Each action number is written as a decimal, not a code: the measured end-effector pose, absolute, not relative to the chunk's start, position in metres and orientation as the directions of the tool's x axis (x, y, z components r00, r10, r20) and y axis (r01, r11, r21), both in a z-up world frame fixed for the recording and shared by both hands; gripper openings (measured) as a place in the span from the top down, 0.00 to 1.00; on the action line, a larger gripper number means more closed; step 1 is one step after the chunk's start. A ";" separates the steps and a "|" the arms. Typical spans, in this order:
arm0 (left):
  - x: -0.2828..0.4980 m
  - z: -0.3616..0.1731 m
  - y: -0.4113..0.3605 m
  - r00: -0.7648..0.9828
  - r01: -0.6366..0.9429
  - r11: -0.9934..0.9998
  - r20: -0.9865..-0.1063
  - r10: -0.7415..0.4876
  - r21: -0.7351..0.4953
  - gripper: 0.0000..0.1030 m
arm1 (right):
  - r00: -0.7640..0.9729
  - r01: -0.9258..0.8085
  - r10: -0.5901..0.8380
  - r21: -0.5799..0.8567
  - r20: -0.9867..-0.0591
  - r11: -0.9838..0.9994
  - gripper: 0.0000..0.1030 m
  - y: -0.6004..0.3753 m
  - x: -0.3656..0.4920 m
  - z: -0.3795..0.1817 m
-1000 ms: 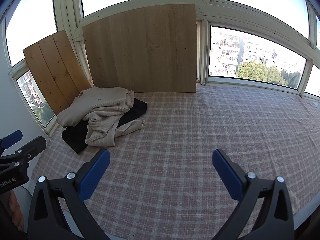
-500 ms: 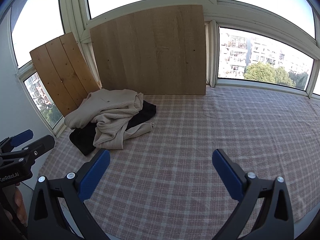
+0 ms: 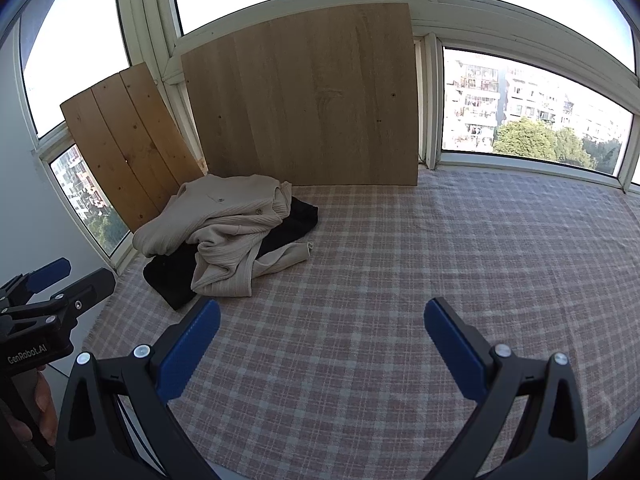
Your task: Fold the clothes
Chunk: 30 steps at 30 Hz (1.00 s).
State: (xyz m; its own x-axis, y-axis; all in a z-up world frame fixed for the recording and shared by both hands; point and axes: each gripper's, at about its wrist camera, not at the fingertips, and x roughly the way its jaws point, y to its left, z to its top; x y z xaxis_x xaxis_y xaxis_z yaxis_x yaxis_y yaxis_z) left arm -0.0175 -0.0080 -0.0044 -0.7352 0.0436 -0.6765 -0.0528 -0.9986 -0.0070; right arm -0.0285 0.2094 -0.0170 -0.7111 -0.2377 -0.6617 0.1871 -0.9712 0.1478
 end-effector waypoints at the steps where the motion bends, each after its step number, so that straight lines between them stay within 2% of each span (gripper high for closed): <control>1: -0.018 -0.005 -0.008 -0.735 -0.054 -0.999 -0.676 0.045 -0.008 0.00 | -0.711 0.190 -0.241 0.150 -0.661 -0.970 0.00 0.209 -0.028 -0.017; 11: -0.020 -0.008 -0.025 -0.746 -0.008 -1.000 -0.666 0.017 -0.016 0.01 | -0.683 0.234 -0.316 0.212 -0.659 -0.949 0.00 0.211 -0.038 -0.024; 18: -0.034 -0.010 -0.047 -0.753 -0.003 -1.000 -0.658 0.002 0.001 0.01 | -0.701 0.304 -0.300 0.108 -0.647 -0.946 0.00 0.199 -0.055 -0.016; 30: -0.104 0.006 -0.091 -0.756 -0.063 -0.994 -0.654 -0.011 0.090 0.01 | -0.706 0.366 -0.321 0.063 -0.632 -0.928 0.00 0.171 -0.143 -0.002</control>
State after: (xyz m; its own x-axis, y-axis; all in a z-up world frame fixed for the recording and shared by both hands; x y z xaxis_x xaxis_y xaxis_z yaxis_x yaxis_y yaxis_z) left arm -0.1040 -0.0912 0.0056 -0.7565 -0.0111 -0.6539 -0.0629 -0.9940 0.0897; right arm -0.1434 0.1707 -0.0020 -0.7055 -0.3209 -0.6319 0.3663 -0.9284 0.0625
